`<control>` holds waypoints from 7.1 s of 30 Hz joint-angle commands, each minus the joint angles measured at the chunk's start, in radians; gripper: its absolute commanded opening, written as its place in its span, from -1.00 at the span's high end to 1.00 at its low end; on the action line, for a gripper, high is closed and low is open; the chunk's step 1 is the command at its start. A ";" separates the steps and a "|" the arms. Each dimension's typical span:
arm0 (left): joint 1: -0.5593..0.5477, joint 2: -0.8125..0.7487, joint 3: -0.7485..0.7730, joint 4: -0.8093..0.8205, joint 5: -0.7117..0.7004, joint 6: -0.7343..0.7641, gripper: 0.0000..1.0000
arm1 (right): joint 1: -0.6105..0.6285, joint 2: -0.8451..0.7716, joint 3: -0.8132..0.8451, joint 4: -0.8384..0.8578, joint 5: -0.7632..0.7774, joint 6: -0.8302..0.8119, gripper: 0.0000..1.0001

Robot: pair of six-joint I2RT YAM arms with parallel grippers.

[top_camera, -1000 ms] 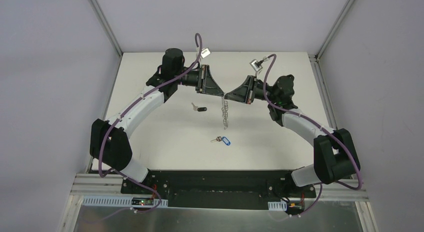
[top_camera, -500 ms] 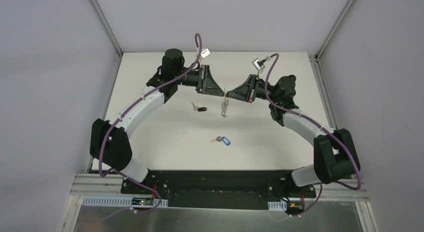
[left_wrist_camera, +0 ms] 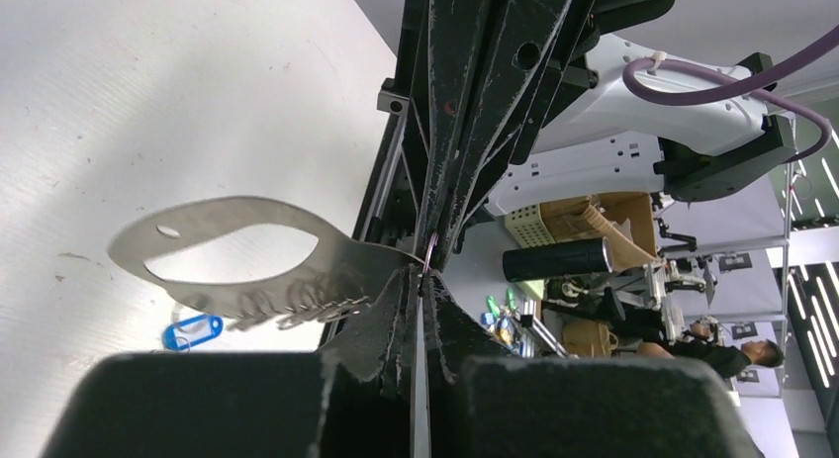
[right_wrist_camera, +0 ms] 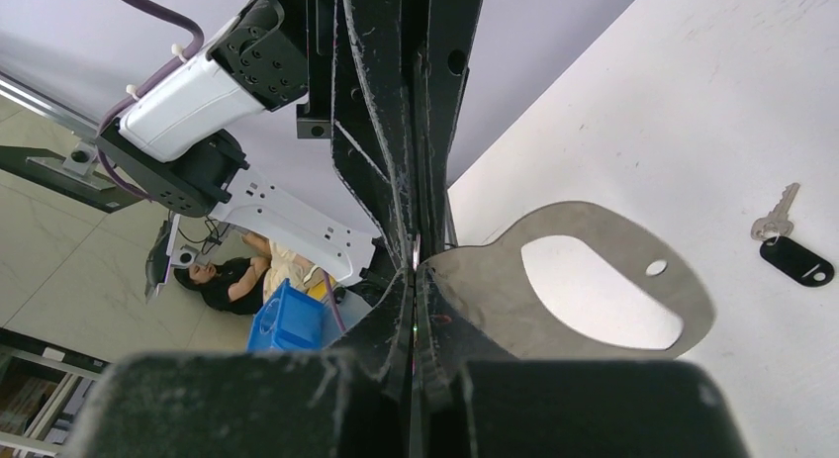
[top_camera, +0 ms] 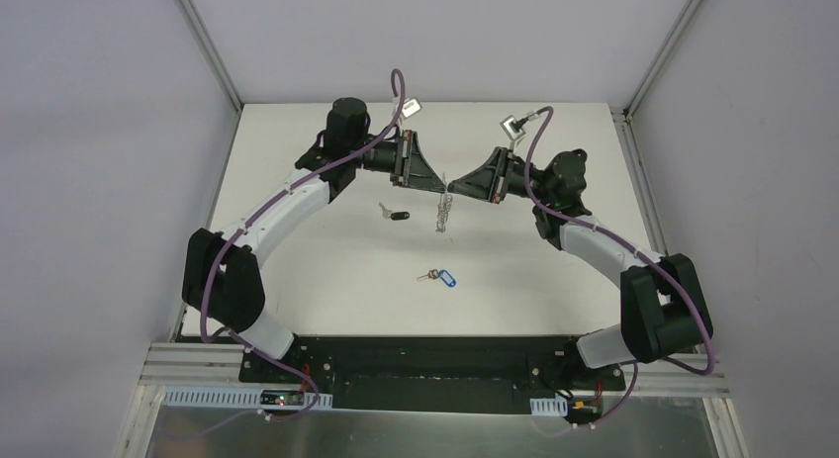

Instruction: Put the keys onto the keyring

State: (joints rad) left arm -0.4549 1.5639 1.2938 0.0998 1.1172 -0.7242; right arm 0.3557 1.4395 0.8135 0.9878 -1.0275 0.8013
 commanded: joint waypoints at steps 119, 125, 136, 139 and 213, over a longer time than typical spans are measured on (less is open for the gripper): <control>-0.022 -0.062 0.082 -0.793 -0.707 0.893 0.14 | 0.143 -0.075 0.196 -0.616 -0.437 -0.578 1.00; -0.022 0.156 0.164 -0.811 -0.735 0.872 -0.07 | 0.037 -0.127 0.205 -0.962 -0.396 -0.912 1.00; -0.129 0.229 0.132 -0.736 -0.678 0.850 -0.09 | -0.121 -0.223 0.160 -1.372 -0.352 -1.268 1.00; -0.133 0.256 0.159 -0.726 -0.762 0.798 -0.05 | -0.154 -0.249 0.135 -1.377 -0.349 -1.276 1.00; -0.519 0.369 0.056 -0.612 -0.985 0.947 0.61 | -0.445 -0.240 0.242 -2.240 -0.367 -1.986 1.00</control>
State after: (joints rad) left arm -0.9627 1.9282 1.3506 -0.5045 0.1467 0.2020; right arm -0.0818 1.2064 1.0176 -1.2320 -1.3479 -1.1439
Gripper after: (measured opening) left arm 0.207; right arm 0.006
